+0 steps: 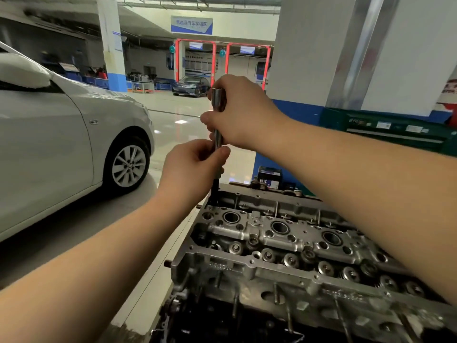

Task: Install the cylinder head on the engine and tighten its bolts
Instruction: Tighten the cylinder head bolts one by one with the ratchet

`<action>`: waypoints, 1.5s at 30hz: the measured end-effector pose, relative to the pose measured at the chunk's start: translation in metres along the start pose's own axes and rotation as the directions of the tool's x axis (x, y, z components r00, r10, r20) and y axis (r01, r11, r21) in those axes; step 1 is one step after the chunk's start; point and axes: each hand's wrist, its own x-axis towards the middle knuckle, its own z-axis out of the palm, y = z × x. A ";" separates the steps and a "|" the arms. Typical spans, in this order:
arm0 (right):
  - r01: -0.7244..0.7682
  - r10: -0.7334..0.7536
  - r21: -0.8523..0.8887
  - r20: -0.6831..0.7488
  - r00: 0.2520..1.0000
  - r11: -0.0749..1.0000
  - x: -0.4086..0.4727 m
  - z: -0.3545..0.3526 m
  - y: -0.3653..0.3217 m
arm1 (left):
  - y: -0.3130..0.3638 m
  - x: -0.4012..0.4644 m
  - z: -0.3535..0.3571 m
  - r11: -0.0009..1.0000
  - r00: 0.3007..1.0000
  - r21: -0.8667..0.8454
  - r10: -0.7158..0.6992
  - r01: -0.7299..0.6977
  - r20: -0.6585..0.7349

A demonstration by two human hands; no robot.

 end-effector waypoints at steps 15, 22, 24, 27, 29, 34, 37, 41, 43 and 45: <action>0.264 -0.193 -0.112 0.427 0.883 0.958 0.032 -0.068 0.013 | 0.017 0.014 0.000 0.970 0.956 -0.171 -0.123 0.173 0.267; 0.338 -0.177 -0.340 0.427 0.887 0.878 0.036 -0.054 -0.010 | 0.039 0.015 0.052 0.928 0.922 -0.250 -0.329 0.276 -0.204; 0.302 -0.144 -0.389 0.385 0.912 0.870 0.035 -0.048 -0.010 | 0.040 0.018 0.055 0.917 0.906 -0.248 -0.367 0.313 -0.210; 0.276 -0.093 -0.528 0.346 0.934 0.803 0.035 -0.041 -0.009 | 0.038 0.025 0.055 0.912 0.911 -0.224 -0.381 0.343 -0.157; 0.306 -0.104 -0.572 0.358 0.928 0.761 0.032 -0.040 -0.013 | 0.034 0.030 0.052 0.916 0.925 -0.221 -0.363 0.333 -0.110; 0.265 -0.145 -0.435 0.291 0.946 0.860 0.036 -0.040 -0.005 | 0.020 0.040 0.020 0.840 0.881 -0.351 -0.272 0.414 0.387; 0.357 -0.220 -0.320 0.393 0.893 0.878 0.035 -0.056 -0.003 | 0.017 0.045 0.007 0.826 0.780 -0.346 -0.169 0.446 0.603; 0.452 -0.256 -0.302 0.515 0.818 0.839 0.040 -0.072 -0.001 | 0.019 0.051 0.002 0.815 0.688 -0.345 -0.087 0.465 0.721; 0.446 -0.247 -0.327 0.502 0.829 0.833 0.041 -0.071 0.001 | 0.023 0.048 0.002 0.891 0.744 -0.256 -0.125 0.375 0.656; 0.437 -0.239 -0.342 0.490 0.838 0.832 0.043 -0.066 0.000 | 0.033 0.038 0.003 0.976 0.892 -0.072 -0.157 0.206 0.423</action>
